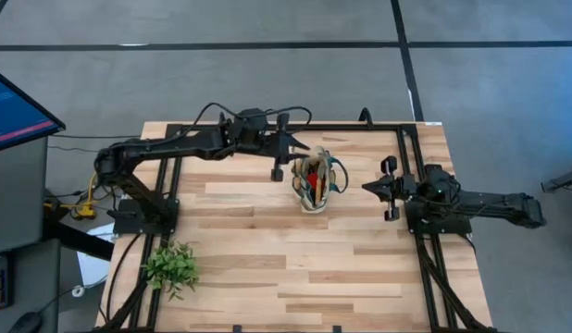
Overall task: Pick & Place Garden tools in Gardening bag
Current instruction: Put the brown trowel into the gardening bag
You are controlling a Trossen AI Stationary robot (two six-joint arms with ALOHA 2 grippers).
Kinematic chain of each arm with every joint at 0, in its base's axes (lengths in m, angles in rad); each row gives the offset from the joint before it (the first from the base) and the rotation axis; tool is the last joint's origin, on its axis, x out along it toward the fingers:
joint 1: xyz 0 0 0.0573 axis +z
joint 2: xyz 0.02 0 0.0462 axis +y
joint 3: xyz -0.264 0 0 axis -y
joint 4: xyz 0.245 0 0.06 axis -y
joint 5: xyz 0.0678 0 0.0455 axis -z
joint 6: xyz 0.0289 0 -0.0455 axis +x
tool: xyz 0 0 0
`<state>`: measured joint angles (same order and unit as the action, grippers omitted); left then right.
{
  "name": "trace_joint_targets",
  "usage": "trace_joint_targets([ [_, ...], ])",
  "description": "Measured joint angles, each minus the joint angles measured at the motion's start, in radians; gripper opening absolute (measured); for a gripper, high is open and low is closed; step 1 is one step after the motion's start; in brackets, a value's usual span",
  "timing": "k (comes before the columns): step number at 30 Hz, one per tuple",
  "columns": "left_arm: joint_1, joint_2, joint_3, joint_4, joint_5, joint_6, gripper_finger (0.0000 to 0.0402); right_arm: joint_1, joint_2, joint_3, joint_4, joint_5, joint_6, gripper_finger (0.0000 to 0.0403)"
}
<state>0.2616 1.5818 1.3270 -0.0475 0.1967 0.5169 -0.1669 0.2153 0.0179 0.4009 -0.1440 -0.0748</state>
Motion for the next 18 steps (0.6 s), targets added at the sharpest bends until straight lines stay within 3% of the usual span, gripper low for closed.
trace_joint_targets([
  [7, -0.051, 0.005, -0.002, -0.026, 0.005, -0.056, 0.0059, 0.0, 0.0, 0.002, -0.064, 0.005, 0.097, 0.0],
  [11, -0.074, 0.004, -0.002, -0.035, -0.064, -0.094, 0.0059, 0.0, 0.004, 0.002, -0.164, 0.052, 0.226, 0.0],
  [18, -0.1, -0.014, -0.003, -0.066, -0.152, -0.103, 0.0057, 0.034, 0.137, 0.002, -0.19, 0.107, 0.354, 0.0],
])
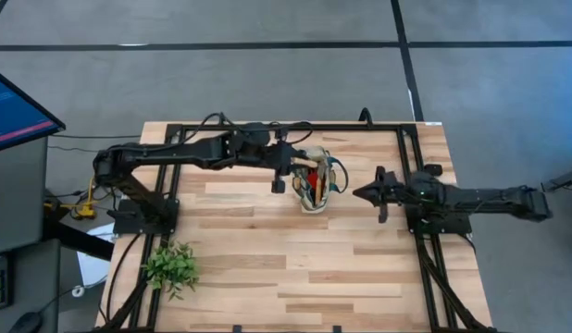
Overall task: Pick & Place Garden tools in Gardening bag
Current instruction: Put the brown trowel into the gardening bag
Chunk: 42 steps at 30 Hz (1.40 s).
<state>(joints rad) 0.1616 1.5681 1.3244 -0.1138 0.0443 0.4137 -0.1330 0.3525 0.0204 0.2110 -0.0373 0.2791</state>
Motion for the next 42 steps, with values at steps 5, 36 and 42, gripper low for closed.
trace_joint_targets([
  [5, -0.001, -0.061, -0.002, -0.024, -0.003, 0.0, 0.0056, 0.049, 0.181, 0.0, 0.018, 0.102, 0.072, 0.0],
  [36, -0.004, -0.297, -0.047, -0.036, -0.031, 0.007, 0.0055, 0.146, 1.333, 0.29, 0.711, 0.248, 0.01, 0.0],
  [42, -0.004, -0.34, -0.047, -0.094, -0.053, 0.0, 0.0055, 0.117, 1.466, 0.448, 0.712, 0.245, -0.056, 0.0],
])
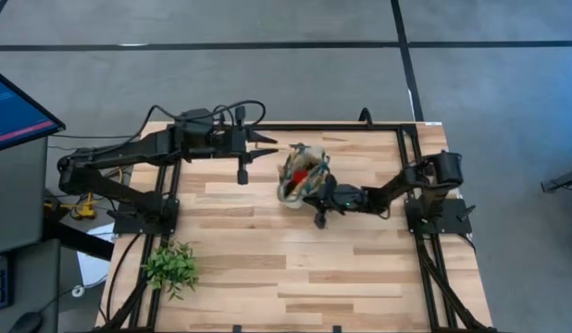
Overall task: Pick & Place Garden tools in Gardening bag
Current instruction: Put the brown trowel into the gardening bag
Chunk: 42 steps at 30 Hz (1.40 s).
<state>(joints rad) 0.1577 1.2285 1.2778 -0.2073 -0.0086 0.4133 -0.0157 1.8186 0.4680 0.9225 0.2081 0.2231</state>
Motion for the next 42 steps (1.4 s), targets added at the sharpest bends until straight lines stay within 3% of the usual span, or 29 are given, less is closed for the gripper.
trace_joint_targets([
  [10, 0.0, 0.002, 0.0, -0.068, -0.019, -0.003, 0.0055, -0.105, 0.167, 0.252, 0.039, -0.001, -0.074, 0.0],
  [17, 0.0, 0.002, 0.0, -0.164, -0.024, -0.009, 0.0055, -0.096, 0.148, 0.267, -0.061, -0.234, -0.044, 0.0],
  [23, 0.0, 0.003, 0.0, -0.299, -0.052, -0.146, 0.0055, -0.047, -0.061, 0.161, -0.196, -0.264, -0.054, 0.0],
  [32, 0.001, 0.134, -0.001, -0.306, -0.046, -0.204, 0.0055, -0.046, -0.549, -0.074, -0.278, -0.25, -0.1, 0.0],
  [37, 0.023, 0.195, -0.001, -0.244, -0.064, -0.226, 0.0055, -0.041, -0.771, -0.146, -0.389, -0.182, -0.102, 0.0],
  [42, 0.063, 0.23, -0.001, -0.24, -0.066, -0.284, 0.0055, -0.014, -0.89, -0.155, -0.527, -0.082, -0.121, 0.0],
])
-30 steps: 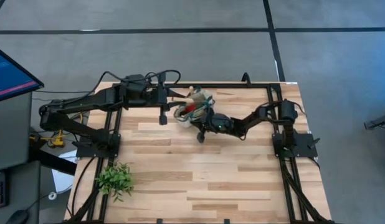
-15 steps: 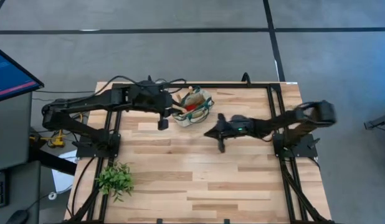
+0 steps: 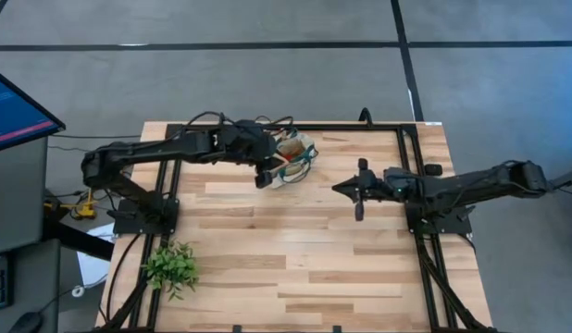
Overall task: Pick & Place Garden tools in Gardening bag
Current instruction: Put the brown trowel into the gardening bag
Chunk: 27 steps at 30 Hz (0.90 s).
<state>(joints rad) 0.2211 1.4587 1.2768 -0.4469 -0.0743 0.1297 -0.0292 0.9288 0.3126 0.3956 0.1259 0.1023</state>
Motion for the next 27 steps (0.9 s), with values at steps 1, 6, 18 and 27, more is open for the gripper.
trace_joint_targets([
  [1, 0.005, 0.007, -0.001, -0.005, 0.0, -0.001, 0.0055, 0.007, -0.013, 0.0, -0.008, 0.007, -0.007, 0.0],
  [6, 0.028, 0.042, 0.001, 0.046, 0.022, -0.054, 0.0055, 0.016, -0.034, 0.001, -0.021, 0.015, -0.032, 0.0],
  [18, 0.042, 0.081, 0.001, 0.046, 0.022, -0.169, 0.0055, 0.014, -0.018, 0.0, -0.047, 0.06, -0.078, 0.0],
  [27, 0.042, 0.11, 0.001, 0.032, 0.001, -0.211, 0.0056, 0.014, -0.018, 0.0, -0.047, 0.06, -0.093, 0.0],
])
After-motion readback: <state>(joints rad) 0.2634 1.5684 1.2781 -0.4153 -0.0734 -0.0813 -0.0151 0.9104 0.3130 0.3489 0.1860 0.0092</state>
